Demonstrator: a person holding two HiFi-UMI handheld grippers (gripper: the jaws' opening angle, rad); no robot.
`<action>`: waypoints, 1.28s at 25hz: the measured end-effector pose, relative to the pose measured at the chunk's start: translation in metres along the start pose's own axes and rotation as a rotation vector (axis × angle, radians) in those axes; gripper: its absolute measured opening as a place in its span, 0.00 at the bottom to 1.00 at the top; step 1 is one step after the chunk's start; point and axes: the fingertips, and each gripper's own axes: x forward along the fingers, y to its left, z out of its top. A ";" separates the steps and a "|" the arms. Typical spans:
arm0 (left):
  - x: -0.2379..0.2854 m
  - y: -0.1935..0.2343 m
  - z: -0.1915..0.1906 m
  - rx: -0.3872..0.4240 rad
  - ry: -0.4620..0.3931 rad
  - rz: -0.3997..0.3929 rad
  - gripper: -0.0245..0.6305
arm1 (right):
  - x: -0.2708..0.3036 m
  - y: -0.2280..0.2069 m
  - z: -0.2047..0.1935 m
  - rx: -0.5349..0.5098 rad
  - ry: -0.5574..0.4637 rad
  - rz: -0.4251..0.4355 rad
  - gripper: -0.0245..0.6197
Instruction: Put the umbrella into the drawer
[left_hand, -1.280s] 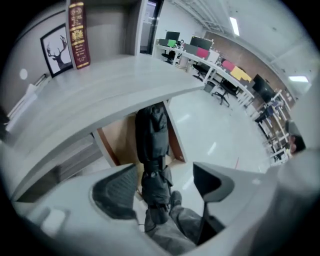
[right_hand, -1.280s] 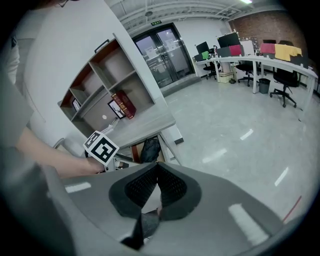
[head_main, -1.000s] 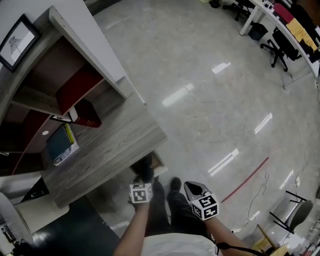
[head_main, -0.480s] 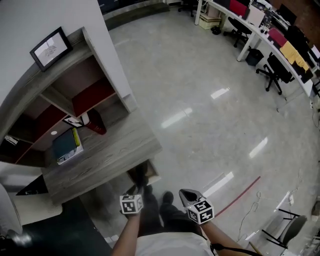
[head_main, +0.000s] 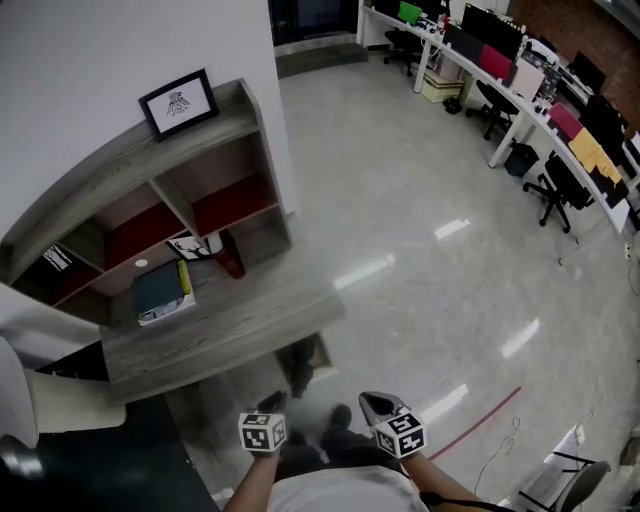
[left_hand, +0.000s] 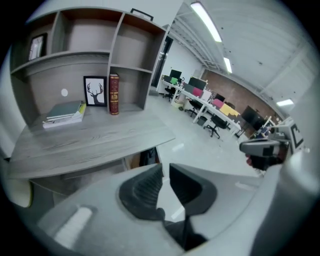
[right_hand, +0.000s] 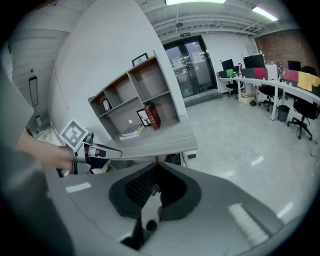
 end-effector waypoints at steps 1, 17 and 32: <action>-0.011 0.002 0.002 -0.002 -0.015 -0.001 0.09 | 0.000 0.009 0.004 -0.012 -0.007 0.002 0.05; -0.173 0.022 -0.020 0.088 -0.205 -0.118 0.04 | -0.037 0.153 0.013 -0.061 -0.153 -0.062 0.05; -0.241 0.000 -0.055 0.191 -0.237 -0.234 0.04 | -0.088 0.196 -0.030 -0.050 -0.202 -0.134 0.05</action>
